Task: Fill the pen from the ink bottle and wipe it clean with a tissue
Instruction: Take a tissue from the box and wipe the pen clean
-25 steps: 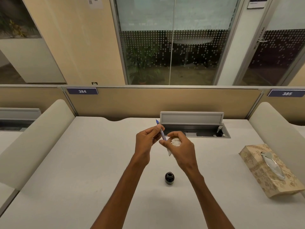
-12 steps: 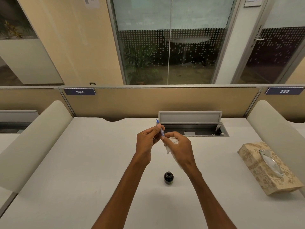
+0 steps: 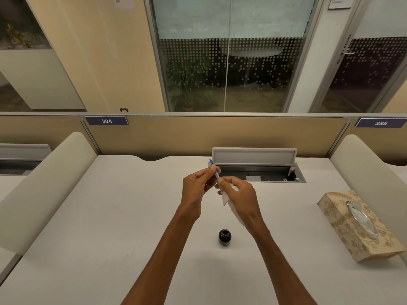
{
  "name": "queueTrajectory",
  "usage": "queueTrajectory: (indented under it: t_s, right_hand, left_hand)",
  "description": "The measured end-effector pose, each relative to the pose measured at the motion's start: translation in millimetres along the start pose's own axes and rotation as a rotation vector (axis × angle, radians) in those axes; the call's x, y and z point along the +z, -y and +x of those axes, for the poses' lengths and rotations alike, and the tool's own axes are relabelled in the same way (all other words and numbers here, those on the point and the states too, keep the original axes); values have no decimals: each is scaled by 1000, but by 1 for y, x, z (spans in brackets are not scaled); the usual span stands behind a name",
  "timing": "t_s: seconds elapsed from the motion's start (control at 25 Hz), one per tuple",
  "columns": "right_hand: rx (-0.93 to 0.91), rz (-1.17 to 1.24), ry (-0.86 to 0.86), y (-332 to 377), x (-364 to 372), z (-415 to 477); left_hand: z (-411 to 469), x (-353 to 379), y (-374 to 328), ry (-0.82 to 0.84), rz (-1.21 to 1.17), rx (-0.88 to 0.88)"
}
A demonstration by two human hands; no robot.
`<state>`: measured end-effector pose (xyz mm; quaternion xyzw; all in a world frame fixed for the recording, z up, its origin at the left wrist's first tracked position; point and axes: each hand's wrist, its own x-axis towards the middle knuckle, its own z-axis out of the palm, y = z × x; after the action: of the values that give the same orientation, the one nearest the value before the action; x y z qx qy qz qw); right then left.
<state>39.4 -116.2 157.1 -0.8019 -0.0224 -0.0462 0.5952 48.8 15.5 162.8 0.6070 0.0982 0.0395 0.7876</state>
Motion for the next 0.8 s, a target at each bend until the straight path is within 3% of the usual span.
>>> queueTrajectory:
  t_s: [0.16, 0.36, 0.56, 0.72, 0.8]
  right_hand:
    - [-108, -206, -96, 1, -2, -1]
    - [-20, -89, -28, 0, -2, 2]
    - [-151, -338, -120, 4, -1, -2]
    - [10, 14, 41, 5, -3, 1]
    - [-10, -63, 13, 7, -6, -1]
  left_hand:
    - [2, 2, 2, -24, 33, -7]
    - [1, 3, 1, -3, 23, 2]
    - [3, 4, 3, -16, 50, -10]
    - [1, 2, 0, 7, 35, -10]
    - [1, 0, -1, -5, 40, -5]
